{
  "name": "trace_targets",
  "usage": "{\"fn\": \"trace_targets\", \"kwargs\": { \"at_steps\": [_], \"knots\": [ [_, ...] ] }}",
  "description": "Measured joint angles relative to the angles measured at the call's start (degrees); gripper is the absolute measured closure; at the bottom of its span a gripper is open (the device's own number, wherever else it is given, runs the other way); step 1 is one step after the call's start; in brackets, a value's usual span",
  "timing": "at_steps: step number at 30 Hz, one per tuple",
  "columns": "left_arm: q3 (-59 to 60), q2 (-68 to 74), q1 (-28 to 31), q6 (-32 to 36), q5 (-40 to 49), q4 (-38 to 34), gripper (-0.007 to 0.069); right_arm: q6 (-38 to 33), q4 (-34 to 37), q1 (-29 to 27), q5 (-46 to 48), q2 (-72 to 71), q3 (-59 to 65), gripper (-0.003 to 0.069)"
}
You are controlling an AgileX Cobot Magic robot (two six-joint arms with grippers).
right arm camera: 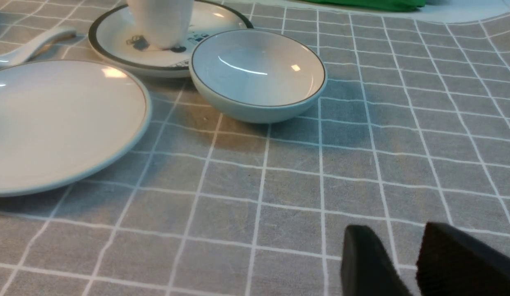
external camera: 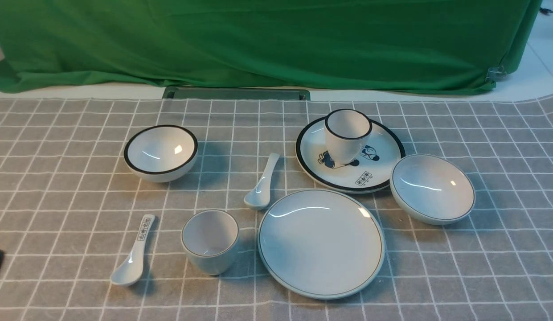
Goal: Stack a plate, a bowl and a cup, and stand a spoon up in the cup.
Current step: Use the right arm to grab a blue rice bowl
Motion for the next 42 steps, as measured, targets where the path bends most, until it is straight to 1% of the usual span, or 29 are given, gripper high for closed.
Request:
{"fn": "trace_targets", "kwargs": {
  "at_steps": [2, 3, 4, 5, 7, 9, 10, 14, 15, 17, 19, 22, 24, 25, 27, 28, 30, 31, 32, 33, 34, 36, 37, 39, 42],
  "knots": [
    [-6.9, 3.4, 0.0, 5.3, 9.1, 1.5, 0.0608, 0.0, 0.0, 0.0, 0.0, 0.0, 0.0, 0.0419],
    [-13.6, 8.5, 0.0, 9.4, 15.9, 2.9, 0.0608, 0.0, 0.0, 0.0, 0.0, 0.0, 0.0, 0.0419],
    [-14.4, 9.3, 0.0, 10.3, 16.8, 3.1, 0.0608, 0.0, 0.0, 0.0, 0.0, 0.0, 0.0, 0.0419],
    [-20.9, 16.1, 0.0, 13.3, 24.9, 5.1, 0.0608, 0.0, 0.0, 0.0, 0.0, 0.0, 0.0, 0.0419],
    [-28.1, 24.9, -0.5, 16.0, 34.1, 7.6, 0.0608, 0.0, 0.0, 0.0, 0.0, 0.0, 0.0, 0.0419],
    [-32.6, 31.5, -2.1, 16.6, 38.7, 9.8, 0.0608, 0.0, 0.0, 0.0, 0.0, 0.0, 0.0, 0.0419],
    [-35.1, 35.8, -4.0, 16.5, 40.4, 11.6, 0.0608, 0.0, 0.0, 0.0, 0.0, 0.0, 0.0, 0.0419],
    [-40.3, 49.6, -15.4, 16.5, 38.9, 17.3, 0.0608, 0.0, 0.0, 0.0, 0.0, 0.0, 0.0, 0.0419],
    [-41.0, 52.9, -19.1, 16.5, 38.0, 19.1, 0.0608, 0.0, 0.0, 0.0, 0.0, 0.0, 0.0, 0.0419],
    [-42.5, 58.6, -23.7, 16.5, 36.2, 22.1, 0.0608, 0.0, 0.0, 0.0, 0.0, 0.0, 0.0, 0.0419],
    [-43.7, 63.3, -26.4, 16.5, 35.7, 23.6, 0.0608, 0.0, 0.0, 0.0, 0.0, 0.0, 0.0, 0.0419],
    [-46.3, 68.4, -28.7, 16.6, 35.8, 24.0, 0.0608, 0.0, 0.0, 0.0, -0.2, 0.0, 0.0, 0.0419],
    [-47.5, 70.3, -29.0, 16.9, 36.2, 24.3, 0.0608, 0.1, 0.0, 0.0, -0.6, 0.0, 0.0, 0.0419],
    [-49.0, 72.3, -29.2, 17.4, 36.9, 24.4, 0.0608, 1.5, 0.6, 0.0, -1.6, 0.0, 0.0, 0.0419],
    [-51.2, 75.1, -29.6, 17.5, 38.3, 24.9, 0.0608, 5.8, 3.3, 0.0, -4.9, 0.0, 0.0, 0.0419],
    [-51.4, 75.4, -29.6, 17.6, 38.4, 24.9, 0.0608, 6.3, 3.6, 0.0, -5.4, 0.0, 0.0, 0.0419],
    [-52.8, 77.5, -29.7, 17.7, 39.6, 25.1, 0.0608, 13.4, 5.5, 0.0, -12.9, 0.0, 0.0, 0.0419],
    [-53.0, 77.7, -29.7, 18.0, 39.9, 25.1, 0.0608, 14.9, 5.7, 0.0, -14.5, 0.0, 0.0, 0.0419],
    [-53.0, 77.8, -29.7, 18.4, 40.0, 25.3, 0.0608, 18.1, 5.9, 0.0, -17.1, 0.0, 0.0, 0.0419],
    [-53.0, 77.8, -29.7, 18.5, 40.0, 25.3, 0.0608, 18.7, 6.0, 0.0, -18.0, 0.0, 0.0, 0.0420],
    [-53.0, 77.8, -29.7, 19.0, 40.3, 25.7, 0.0608, 23.6, 6.0, 0.1, -19.5, 0.1, -0.3, 0.0444],
    [-53.0, 77.1, -29.7, 19.0, 40.5, 25.7, 0.0608, 24.6, 5.9, 0.6, -13.8, 2.0, -3.4, 0.0492],
    [-53.0, 77.0, -29.7, 19.0, 40.5, 25.7, 0.0608, 24.3, 5.9, 0.8, -12.9, 2.7, -4.6, 0.0505],
    [-53.0, 75.5, -29.7, 19.1, 40.4, 25.7, 0.0608, 19.9, 5.9, 2.8, -1.8, 9.6, -13.2, 0.0566],
    [-53.0, 72.6, -29.7, 19.2, 39.9, 25.9, 0.0608, 11.3, 5.6, 5.7, 11.1, 21.9, -25.5, 0.0594]
  ]
}}
